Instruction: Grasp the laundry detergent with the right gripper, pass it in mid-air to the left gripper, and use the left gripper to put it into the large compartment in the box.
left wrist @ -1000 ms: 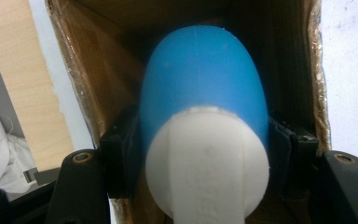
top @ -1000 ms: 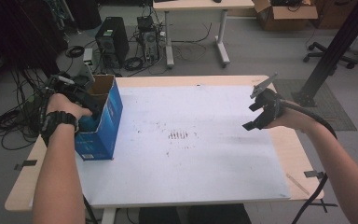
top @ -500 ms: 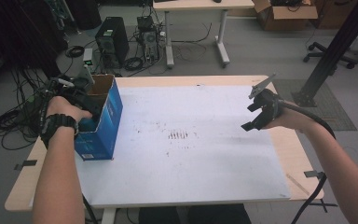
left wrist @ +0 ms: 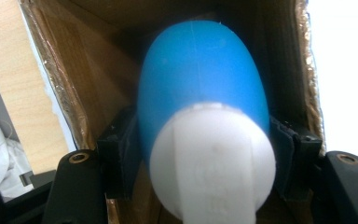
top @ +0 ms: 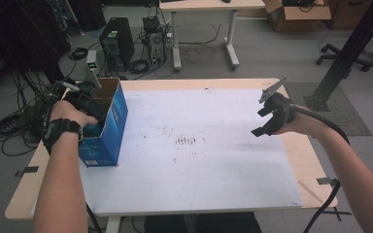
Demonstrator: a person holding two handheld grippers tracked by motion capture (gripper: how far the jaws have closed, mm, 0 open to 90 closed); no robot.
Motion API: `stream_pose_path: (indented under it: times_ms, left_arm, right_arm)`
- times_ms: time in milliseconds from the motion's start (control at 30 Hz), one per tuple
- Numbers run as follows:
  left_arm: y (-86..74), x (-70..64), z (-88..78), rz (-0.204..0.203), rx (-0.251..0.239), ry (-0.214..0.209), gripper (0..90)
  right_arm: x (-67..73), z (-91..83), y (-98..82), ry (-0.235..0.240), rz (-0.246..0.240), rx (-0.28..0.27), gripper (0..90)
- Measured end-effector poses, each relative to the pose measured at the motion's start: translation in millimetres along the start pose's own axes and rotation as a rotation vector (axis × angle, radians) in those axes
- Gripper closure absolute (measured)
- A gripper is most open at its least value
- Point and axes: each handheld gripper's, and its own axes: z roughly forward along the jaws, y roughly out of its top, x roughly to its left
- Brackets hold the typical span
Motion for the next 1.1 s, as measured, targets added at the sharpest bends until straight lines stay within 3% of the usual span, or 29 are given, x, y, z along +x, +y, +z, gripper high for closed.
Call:
stream_pose_path:
  times_ms: [433, 767, 900, 967, 1033, 1100]
  left_arm:
    - [-2.7, -1.8, -15.4, 0.032, -0.01, 0.008, 31.9]
    - [-1.1, -9.1, -55.1, 0.081, -0.049, 0.05, 29.8]
    - [2.7, -26.8, -75.7, 0.151, -0.081, 0.059, 28.2]
    - [3.7, -31.4, -78.5, 0.17, -0.086, 0.06, 27.3]
    - [7.2, -45.8, -84.4, 0.229, -0.1, 0.046, 26.6]
    - [8.5, -51.4, -85.8, 0.252, -0.106, 0.044, 26.0]
  right_arm:
    - [3.5, -1.1, 4.1, 0.008, -0.008, 0.001, 9.6]
    - [5.7, -6.6, 7.8, 0.004, -0.011, -0.005, 9.6]
    - [6.0, -8.9, 10.8, 0.0, -0.019, -0.008, 9.6]
    - [6.9, -9.9, 12.7, 0.003, -0.02, -0.014, 9.6]
    - [7.8, -10.3, 14.5, 0.007, -0.02, -0.018, 9.6]
    - [8.6, -10.8, 15.9, 0.009, -0.023, -0.017, 9.6]
